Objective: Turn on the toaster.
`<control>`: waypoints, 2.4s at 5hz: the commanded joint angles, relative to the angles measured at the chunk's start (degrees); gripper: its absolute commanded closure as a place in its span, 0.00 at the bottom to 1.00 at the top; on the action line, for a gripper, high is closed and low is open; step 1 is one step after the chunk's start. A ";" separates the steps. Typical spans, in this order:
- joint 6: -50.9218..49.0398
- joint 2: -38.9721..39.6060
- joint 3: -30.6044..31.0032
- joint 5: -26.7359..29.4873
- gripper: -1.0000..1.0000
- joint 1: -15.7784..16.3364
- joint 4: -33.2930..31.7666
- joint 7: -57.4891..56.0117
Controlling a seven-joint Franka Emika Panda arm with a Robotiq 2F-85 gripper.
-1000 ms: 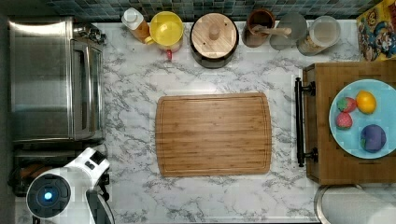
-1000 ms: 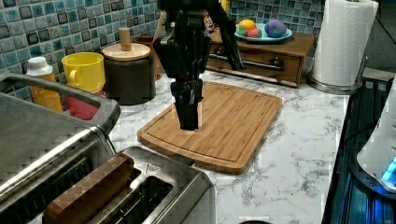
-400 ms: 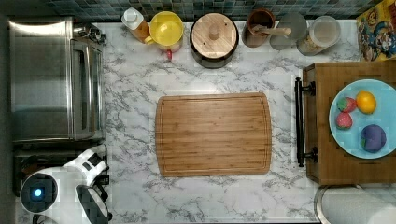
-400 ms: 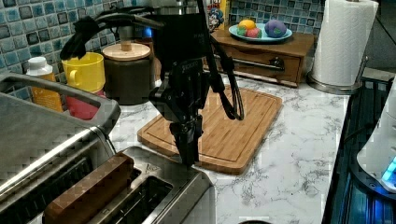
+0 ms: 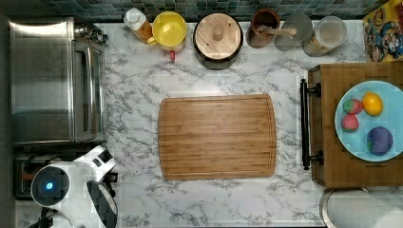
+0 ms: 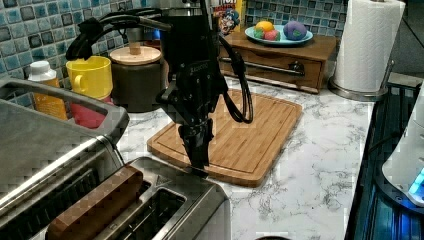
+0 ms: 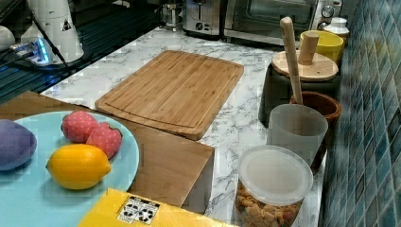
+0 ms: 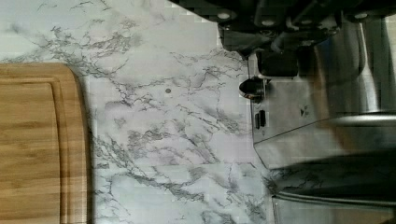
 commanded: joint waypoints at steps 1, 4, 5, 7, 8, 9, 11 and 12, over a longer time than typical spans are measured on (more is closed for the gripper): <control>-0.99 2.14 0.12 6.16 1.00 0.69 5.77 -2.40; 4.62 4.01 1.87 2.70 1.00 1.88 1.23 -0.18; 4.75 10.10 1.33 -0.55 1.00 1.69 0.01 2.36; 3.63 13.77 0.09 0.56 1.00 -0.09 -3.97 2.04; 3.60 13.73 -0.44 0.71 1.00 0.45 -3.97 1.94; 3.61 13.74 -0.35 0.68 1.00 0.37 -3.97 1.95; 3.60 13.75 -0.24 0.65 1.00 0.25 -3.96 1.97; 3.61 13.74 -0.27 0.66 1.00 0.28 -3.97 1.96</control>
